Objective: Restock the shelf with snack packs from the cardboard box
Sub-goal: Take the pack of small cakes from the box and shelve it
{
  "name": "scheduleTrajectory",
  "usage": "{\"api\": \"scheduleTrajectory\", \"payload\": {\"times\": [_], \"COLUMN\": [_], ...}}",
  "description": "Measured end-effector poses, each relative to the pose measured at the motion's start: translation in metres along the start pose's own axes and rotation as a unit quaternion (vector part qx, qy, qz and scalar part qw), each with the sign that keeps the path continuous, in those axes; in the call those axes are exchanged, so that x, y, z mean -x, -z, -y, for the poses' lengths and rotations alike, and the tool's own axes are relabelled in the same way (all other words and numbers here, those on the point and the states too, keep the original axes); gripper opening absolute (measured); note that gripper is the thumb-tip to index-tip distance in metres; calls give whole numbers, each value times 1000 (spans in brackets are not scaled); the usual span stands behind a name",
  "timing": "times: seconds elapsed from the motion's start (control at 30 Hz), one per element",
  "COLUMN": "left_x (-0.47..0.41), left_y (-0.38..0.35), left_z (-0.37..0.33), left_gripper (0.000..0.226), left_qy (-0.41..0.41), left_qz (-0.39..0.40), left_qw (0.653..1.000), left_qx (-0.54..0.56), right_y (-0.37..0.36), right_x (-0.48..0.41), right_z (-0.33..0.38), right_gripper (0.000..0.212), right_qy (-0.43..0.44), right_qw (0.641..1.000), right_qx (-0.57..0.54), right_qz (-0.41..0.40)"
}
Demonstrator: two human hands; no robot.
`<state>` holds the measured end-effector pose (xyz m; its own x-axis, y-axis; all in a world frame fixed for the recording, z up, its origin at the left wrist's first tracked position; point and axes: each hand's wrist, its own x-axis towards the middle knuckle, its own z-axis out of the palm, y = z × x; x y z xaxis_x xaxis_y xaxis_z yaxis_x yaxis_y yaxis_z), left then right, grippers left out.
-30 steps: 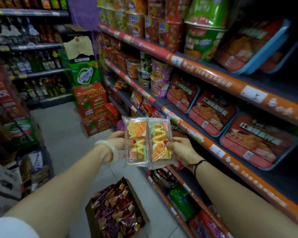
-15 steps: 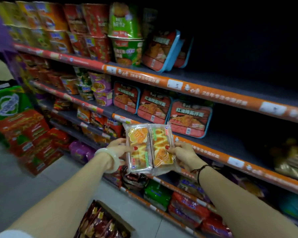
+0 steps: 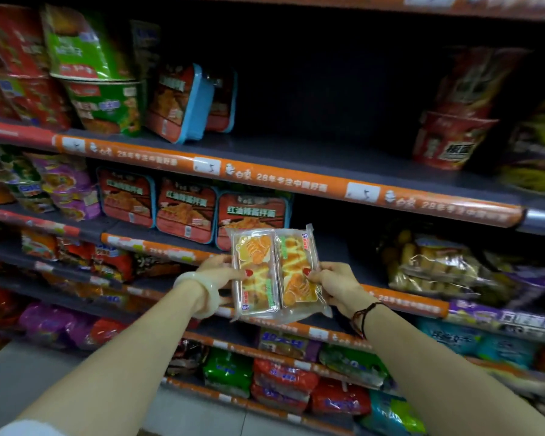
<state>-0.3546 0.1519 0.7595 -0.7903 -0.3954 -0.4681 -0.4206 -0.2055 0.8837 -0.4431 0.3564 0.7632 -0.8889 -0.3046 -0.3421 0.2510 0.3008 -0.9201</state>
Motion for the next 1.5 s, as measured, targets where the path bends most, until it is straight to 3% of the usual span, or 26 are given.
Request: {"api": "scheduleTrajectory", "payload": {"times": [0.53, 0.63, 0.73, 0.83, 1.0, 1.13, 1.23, 1.33, 1.43, 1.5], "left_x": [-70, -77, -89, -105, -126, -142, -148, -152, -151, -151], "left_y": [-115, -124, -126, -127, -134, -139, -139, -139, -140, -140], "left_z": [-15, -17, -20, -23, -26, -20, -13, -11, -13, -12], "left_gripper": [36, 58, 66, 62, 45, 50, 44, 36, 14, 12], "left_qy": [0, 0, -5, -7, -14, -14, -15, -37, -76, -84], "left_qz": [38, 49, 45, 31, 26, 24, 29, 30, 12, 9], "left_qw": [999, 999, 999, 999, 998, 997, 995, 989, 974, 970], "left_qx": [19, 24, 4, -21, -59, -71, -93, -142, -212, -227], "right_y": [106, 110, 110, 110, 109, 108, 107, 107, 107, 107], "right_x": [-82, -97, -110, -115, -127, -135, -134, -134, -133, -132], "right_z": [-22, -29, -33, -31, -34, -42, -47, -52, -50, -48], "right_gripper": [13, 29, 45, 42, 16, 9, 13, 33, 34, 35], "right_qy": [-11, -15, -23, -29, -27, -31, -28, -34, -25, -21], "right_qw": [998, 998, 997, 995, 991, 987, 989, 990, 991, 991], "right_qx": [26, -5, -13, -21, -9, -5, -5, -4, 27, 38], "right_qz": [-60, -68, -78, -96, -134, -155, -146, -138, -129, -126]}}
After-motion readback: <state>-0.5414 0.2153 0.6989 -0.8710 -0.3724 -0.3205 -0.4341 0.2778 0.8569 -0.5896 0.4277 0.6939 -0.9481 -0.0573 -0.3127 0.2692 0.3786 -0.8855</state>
